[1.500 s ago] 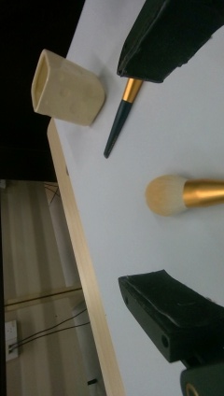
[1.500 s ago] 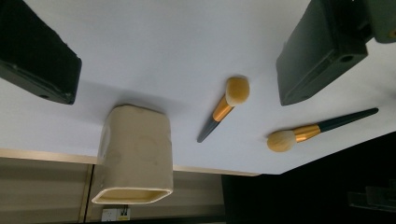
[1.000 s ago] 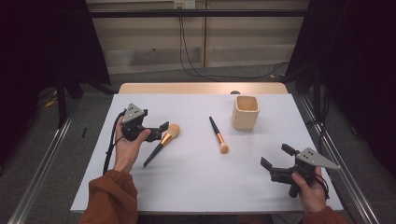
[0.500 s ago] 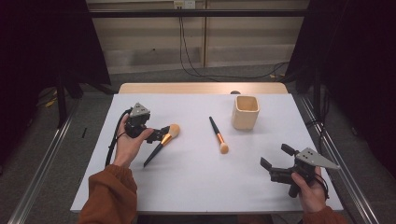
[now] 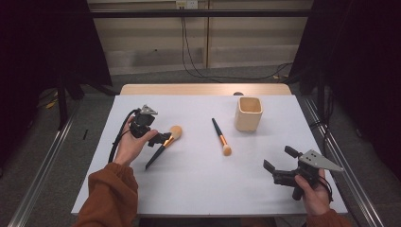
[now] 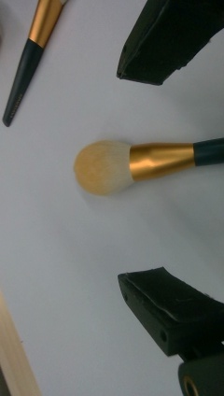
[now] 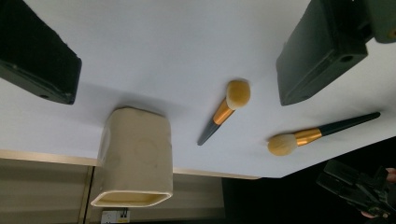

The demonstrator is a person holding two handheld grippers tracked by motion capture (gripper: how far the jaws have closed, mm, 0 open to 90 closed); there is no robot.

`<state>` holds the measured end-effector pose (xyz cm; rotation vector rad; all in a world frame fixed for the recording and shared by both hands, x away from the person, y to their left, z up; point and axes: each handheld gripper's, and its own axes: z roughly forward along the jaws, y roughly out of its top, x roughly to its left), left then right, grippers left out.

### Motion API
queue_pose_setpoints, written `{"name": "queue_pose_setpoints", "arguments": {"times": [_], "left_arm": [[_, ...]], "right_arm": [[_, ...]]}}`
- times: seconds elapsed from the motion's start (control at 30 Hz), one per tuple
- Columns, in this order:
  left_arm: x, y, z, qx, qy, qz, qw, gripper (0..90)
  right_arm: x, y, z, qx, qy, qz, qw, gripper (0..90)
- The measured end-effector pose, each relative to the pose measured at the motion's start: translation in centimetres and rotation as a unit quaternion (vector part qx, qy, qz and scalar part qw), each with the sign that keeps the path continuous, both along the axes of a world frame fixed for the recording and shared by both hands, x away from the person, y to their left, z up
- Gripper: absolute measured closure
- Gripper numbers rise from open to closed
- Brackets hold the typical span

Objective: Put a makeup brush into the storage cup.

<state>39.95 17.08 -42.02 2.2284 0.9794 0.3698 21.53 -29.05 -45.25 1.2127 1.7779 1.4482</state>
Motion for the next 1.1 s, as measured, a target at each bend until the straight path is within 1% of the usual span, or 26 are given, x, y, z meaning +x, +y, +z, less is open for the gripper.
{"name": "queue_pose_setpoints", "arguments": {"times": [0.03,0.07,0.13,0.17,0.2,0.23,0.3,0.33,0.37,0.4,0.43,0.47,0.5,0.57,0.67,0.73,0.8,0.83,0.9,0.93,0.97,1.0,1.03,1.1], "left_arm": [[0.0,-0.1,0.0,0.006,0.005,-0.002,1.0000,3.9],[0.1,-0.1,-0.1,0.006,0.008,-0.001,0.9999,3.9],[0.2,-0.2,-0.3,0.003,0.027,-0.001,0.9996,3.8],[0.3,-0.2,-0.4,0.006,0.033,-0.003,0.9994,3.9],[0.3,-0.3,-0.5,0.012,0.036,0.000,0.9993,4.4],[0.4,-0.3,-0.5,0.025,0.042,-0.002,0.9988,4.8],[0.6,-0.5,-0.6,0.044,0.055,-0.004,0.9975,5.2],[0.6,-0.5,-0.6,0.048,0.064,-0.007,0.9968,5.5],[0.7,-0.6,-0.6,0.048,0.077,-0.007,0.9959,6.8],[0.8,-0.7,-0.6,0.056,0.084,-0.011,0.9949,7.4],[0.9,-0.8,-0.6,0.065,0.084,-0.007,0.9943,6.3],[1.0,-0.8,-0.7,0.073,0.087,-0.009,0.9935,5.8],[1.0,-1.0,-0.8,0.070,0.092,-0.005,0.9933,5.9],[1.2,-1.1,-0.9,0.080,0.106,-0.011,0.9911,5.9],[1.3,-1.3,-1.2,0.094,0.114,-0.013,0.9889,5.5],[1.3,-1.6,-1.4,0.102,0.123,-0.019,0.9870,5.2],[1.4,-1.9,-1.7,0.118,0.142,-0.030,0.9823,5.1],[1.4,-2.0,-1.8,0.123,0.148,-0.031,0.9807,5.3],[1.5,-2.2,-2.0,0.128,0.155,-0.032,0.9790,5.6],[1.5,-2.3,-2.1,0.126,0.158,-0.031,0.9788,5.6],[1.6,-2.4,-2.1,0.130,0.163,-0.032,0.9775,5.6],[1.7,-2.4,-2.3,0.130,0.166,-0.031,0.9770,5.6],[1.7,-2.5,-2.4,0.135,0.175,-0.031,0.9749,5.4],[1.8,-2.8,-2.7,0.141,0.177,-0.028,0.9736,5.4]], "right_arm": [[0.0,0.0,0.0,0.001,0.000,-0.001,1.0000,0.0],[0.0,0.0,0.0,0.002,0.001,-0.001,1.0000,0.0],[0.0,0.0,0.0,0.002,0.001,0.000,1.0000,0.0],[0.0,0.0,0.0,0.002,0.001,0.000,1.0000,0.0],[0.0,0.0,0.0,0.001,0.001,0.001,1.0000,0.0],[0.0,0.0,0.0,0.002,0.001,0.001,1.0000,0.0],[0.0,0.0,0.0,0.002,0.001,0.002,1.0000,0.0],[0.0,0.0,0.0,0.001,0.001,0.002,1.0000,0.0],[0.0,0.0,0.0,0.002,0.001,0.001,1.0000,0.0],[0.0,0.0,0.0,0.001,0.001,0.001,1.0000,0.0],[0.0,0.0,0.0,0.001,0.001,0.001,1.0000,0.0],[0.0,0.0,0.0,0.001,0.002,0.002,1.0000,0.0],[0.0,0.0,0.0,0.000,0.002,0.002,1.0000,0.0],[0.0,0.1,0.0,0.000,0.002,0.003,1.0000,0.0],[0.0,0.1,0.0,-0.001,0.002,0.003,1.0000,0.0],[0.0,0.1,0.0,-0.001,0.002,0.003,1.0000,0.0],[0.0,0.1,0.0,-0.001,0.003,0.004,1.0000,0.0],[0.0,0.1,0.0,-0.002,0.003,0.004,1.0000,0.0],[0.1,0.1,-0.1,-0.004,0.005,0.005,1.0000,0.0],[0.1,0.2,-0.1,-0.004,0.005,0.006,1.0000,0.0],[0.1,0.2,-0.1,-0.004,0.006,0.006,1.0000,0.0],[0.1,0.2,-0.1,-0.004,0.006,0.007,0.9999,0.0],[0.1,0.2,-0.1,-0.004,0.006,0.007,0.9999,0.0],[0.1,0.2,-0.1,-0.004,0.006,0.007,1.0000,0.0]]}}
